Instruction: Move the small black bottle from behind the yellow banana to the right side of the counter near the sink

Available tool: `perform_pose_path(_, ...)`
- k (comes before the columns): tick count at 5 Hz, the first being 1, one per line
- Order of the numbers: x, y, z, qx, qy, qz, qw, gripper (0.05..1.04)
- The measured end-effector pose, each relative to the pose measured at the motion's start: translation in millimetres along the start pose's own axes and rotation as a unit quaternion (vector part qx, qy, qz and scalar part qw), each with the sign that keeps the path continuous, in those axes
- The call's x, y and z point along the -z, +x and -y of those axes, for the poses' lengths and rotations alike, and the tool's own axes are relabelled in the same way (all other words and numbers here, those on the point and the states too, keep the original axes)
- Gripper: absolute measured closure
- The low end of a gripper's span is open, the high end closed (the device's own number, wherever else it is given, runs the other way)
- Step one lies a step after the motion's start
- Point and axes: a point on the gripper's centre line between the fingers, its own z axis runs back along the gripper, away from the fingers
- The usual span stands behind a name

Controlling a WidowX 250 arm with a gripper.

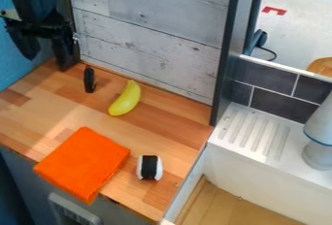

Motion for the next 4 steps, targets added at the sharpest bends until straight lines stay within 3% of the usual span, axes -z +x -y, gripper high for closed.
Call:
perform_pose_path(1, 10, -4, 1, 0.0, -0.005, -0.017, 0.9998, 0.087)
perform_pose_path(2, 23, 10, 9, 0.0, -0.047, -0.018, 0.9987, 0.087)
perform_pose_path(4, 49, 34, -9, 0.013, -0.016, -0.006, 0.9998, 0.087)
